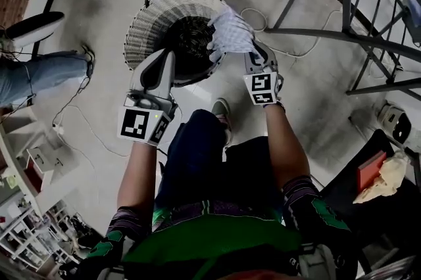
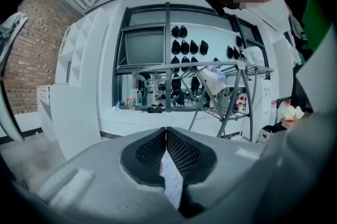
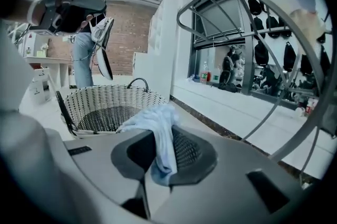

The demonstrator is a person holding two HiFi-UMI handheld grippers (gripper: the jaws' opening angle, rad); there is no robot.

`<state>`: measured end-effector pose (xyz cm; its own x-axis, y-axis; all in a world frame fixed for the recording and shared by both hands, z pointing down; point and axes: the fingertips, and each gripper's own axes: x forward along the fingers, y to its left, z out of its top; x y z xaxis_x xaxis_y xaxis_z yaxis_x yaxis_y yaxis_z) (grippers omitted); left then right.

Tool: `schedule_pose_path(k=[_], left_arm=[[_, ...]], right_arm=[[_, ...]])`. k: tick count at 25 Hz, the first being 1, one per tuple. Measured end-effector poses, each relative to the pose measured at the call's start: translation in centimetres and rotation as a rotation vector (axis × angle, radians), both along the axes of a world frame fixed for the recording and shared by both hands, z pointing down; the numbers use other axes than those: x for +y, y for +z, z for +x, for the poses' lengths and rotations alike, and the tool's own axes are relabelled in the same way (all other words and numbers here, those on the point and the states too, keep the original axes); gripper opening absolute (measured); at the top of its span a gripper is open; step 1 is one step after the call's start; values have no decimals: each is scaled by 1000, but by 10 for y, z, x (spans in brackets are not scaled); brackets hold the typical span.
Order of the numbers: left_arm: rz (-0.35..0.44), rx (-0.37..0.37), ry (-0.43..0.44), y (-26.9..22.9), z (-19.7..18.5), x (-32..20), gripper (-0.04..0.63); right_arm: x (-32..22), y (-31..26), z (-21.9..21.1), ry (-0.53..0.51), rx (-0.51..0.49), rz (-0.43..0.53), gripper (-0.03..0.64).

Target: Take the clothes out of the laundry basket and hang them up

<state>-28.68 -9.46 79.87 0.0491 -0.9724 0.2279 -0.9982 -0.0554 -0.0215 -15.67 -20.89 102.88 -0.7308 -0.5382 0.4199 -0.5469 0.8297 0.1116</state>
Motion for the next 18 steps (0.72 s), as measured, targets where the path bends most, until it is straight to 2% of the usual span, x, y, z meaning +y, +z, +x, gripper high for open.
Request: schedule_pose_path(k=[3, 8, 18], left_arm=[[7, 29, -25, -25, -8, 0, 18], [12, 65, -47, -76, -21, -3, 18], [63, 115, -37, -210, -46, 0, 18]], right_arm=[[5, -27, -2, -21, 24, 3, 64], [5, -98, -9, -36, 10, 16, 63], [-8, -307, -13, -2, -28, 94, 63]])
